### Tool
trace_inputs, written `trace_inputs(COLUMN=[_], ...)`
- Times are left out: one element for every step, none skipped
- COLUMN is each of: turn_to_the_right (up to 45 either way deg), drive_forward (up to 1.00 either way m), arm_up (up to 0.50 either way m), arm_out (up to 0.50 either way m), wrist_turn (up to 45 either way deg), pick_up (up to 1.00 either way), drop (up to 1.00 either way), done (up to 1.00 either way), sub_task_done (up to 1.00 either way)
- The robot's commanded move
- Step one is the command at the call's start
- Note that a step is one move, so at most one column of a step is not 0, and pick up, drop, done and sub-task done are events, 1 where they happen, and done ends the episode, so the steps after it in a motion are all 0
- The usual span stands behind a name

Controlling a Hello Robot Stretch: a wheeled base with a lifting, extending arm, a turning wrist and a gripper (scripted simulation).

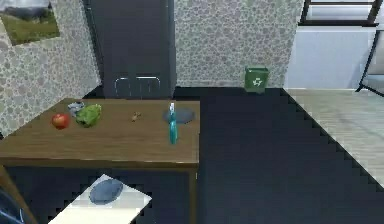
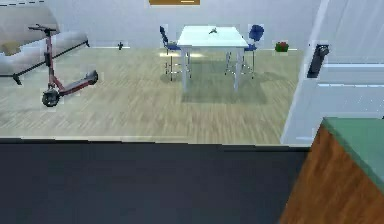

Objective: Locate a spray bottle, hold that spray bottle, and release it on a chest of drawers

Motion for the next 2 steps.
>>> trace_inputs(turn_to_the_right=[-45.0,-45.0], drive_forward=[0.00,0.00], arm_up=[0.00,0.00], arm_out=[0.00,0.00], wrist_turn=[0.0,0.0], pick_up=[0.00,0.00], drop=[0.00,0.00], done=[0.00,0.00], sub_task_done=[0.00,0.00])
